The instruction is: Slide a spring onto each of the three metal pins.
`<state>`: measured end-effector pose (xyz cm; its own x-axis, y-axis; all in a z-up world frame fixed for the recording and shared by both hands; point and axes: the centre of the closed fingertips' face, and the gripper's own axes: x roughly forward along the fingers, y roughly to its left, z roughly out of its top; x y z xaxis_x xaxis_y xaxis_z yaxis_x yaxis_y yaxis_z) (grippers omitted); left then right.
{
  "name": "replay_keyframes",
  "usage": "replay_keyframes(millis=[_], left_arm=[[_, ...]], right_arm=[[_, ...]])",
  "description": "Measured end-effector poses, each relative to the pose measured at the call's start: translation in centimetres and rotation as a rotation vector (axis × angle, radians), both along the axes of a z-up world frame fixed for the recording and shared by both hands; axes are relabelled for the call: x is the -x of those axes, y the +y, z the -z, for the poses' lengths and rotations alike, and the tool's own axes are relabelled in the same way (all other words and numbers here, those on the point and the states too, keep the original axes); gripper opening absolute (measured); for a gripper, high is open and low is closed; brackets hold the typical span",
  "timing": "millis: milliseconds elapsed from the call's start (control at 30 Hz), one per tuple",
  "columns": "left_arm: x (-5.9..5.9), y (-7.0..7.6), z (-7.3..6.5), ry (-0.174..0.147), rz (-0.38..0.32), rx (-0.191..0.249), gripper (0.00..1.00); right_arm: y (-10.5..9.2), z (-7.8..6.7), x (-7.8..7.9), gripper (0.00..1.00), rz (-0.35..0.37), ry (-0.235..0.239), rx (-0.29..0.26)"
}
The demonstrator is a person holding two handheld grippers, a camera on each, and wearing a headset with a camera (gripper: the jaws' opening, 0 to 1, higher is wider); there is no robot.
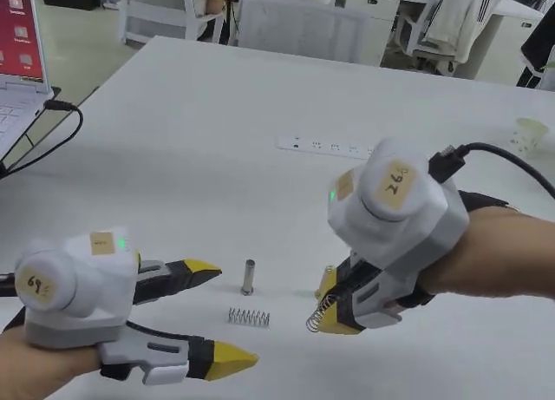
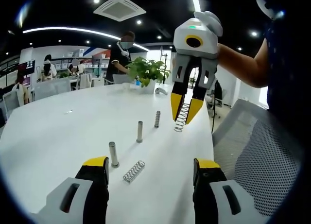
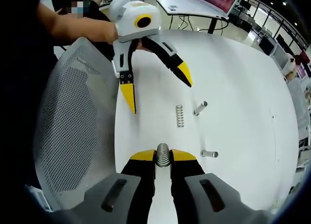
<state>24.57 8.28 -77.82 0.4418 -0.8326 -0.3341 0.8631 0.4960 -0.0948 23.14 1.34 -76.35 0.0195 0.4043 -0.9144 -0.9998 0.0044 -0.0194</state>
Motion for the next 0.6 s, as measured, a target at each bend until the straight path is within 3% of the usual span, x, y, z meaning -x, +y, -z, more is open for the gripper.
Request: replay_keyframes(millis=[600], left_arm=[[-0.4, 0.7, 0.2, 0.006, -0.035, -0.006, 0.74]], right_arm=[[-1.8, -1.7, -2.5, 0.09, 0.05, -0.035, 0.006]])
